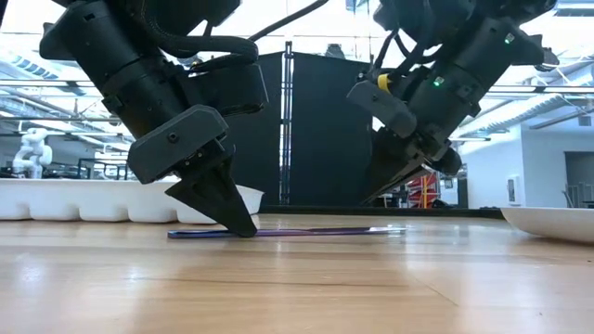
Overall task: Sort silverware
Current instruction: Put the iridescent knife into the white silverware tray
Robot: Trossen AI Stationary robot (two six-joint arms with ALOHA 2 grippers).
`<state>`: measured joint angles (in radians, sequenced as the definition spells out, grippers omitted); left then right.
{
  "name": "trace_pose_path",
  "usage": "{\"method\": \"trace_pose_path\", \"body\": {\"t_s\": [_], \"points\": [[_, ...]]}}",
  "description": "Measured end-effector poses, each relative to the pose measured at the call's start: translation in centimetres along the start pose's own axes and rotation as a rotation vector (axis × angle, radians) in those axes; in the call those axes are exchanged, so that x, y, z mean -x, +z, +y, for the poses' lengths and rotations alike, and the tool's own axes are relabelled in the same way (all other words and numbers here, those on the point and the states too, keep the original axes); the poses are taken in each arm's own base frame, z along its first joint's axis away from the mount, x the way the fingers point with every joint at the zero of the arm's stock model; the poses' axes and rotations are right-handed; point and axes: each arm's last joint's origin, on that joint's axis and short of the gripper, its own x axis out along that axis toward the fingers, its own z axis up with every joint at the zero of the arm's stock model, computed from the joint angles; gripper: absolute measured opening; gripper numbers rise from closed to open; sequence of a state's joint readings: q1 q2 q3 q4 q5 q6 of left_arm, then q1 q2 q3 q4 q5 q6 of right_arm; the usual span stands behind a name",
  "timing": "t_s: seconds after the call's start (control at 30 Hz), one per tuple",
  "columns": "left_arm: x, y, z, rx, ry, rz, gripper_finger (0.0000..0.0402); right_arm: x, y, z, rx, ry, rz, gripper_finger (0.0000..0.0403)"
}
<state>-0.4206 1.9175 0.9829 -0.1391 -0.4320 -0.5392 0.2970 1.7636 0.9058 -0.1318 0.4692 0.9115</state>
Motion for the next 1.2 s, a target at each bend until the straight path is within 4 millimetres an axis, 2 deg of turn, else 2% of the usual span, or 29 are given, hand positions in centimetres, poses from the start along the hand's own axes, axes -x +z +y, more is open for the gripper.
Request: {"method": "trace_pose_path", "body": {"t_s": [0.23,0.5,0.67,0.87,1.07,1.2], "points": [[0.1,0.1,0.0,-0.001,0.000,-0.006,0.0058,0.0,0.0,0.4,0.061,0.033,-0.019,0.0000],[0.1,0.1,0.0,-0.017,0.005,-0.019,0.0058,-0.6,-0.6,2.5,0.233,0.251,-0.024,0.0000],[0.1,0.3,-0.1,-0.022,0.000,-0.027,0.0058,-0.7,-0.6,2.6,0.303,0.260,-0.030,0.0000],[0.3,1.3,-0.7,-0.067,-0.060,-0.026,0.0058,-0.6,-0.7,2.6,0.484,0.266,-0.055,0.0000],[0.5,1.8,-0.9,-0.090,-0.094,-0.028,0.0059,-0.6,-0.5,2.9,0.467,0.283,-0.081,0.0001],[0.5,1.8,-0.9,-0.097,-0.100,-0.023,0.0059,-1.1,-1.2,3.3,0.514,0.302,-0.087,0.0020]]}}
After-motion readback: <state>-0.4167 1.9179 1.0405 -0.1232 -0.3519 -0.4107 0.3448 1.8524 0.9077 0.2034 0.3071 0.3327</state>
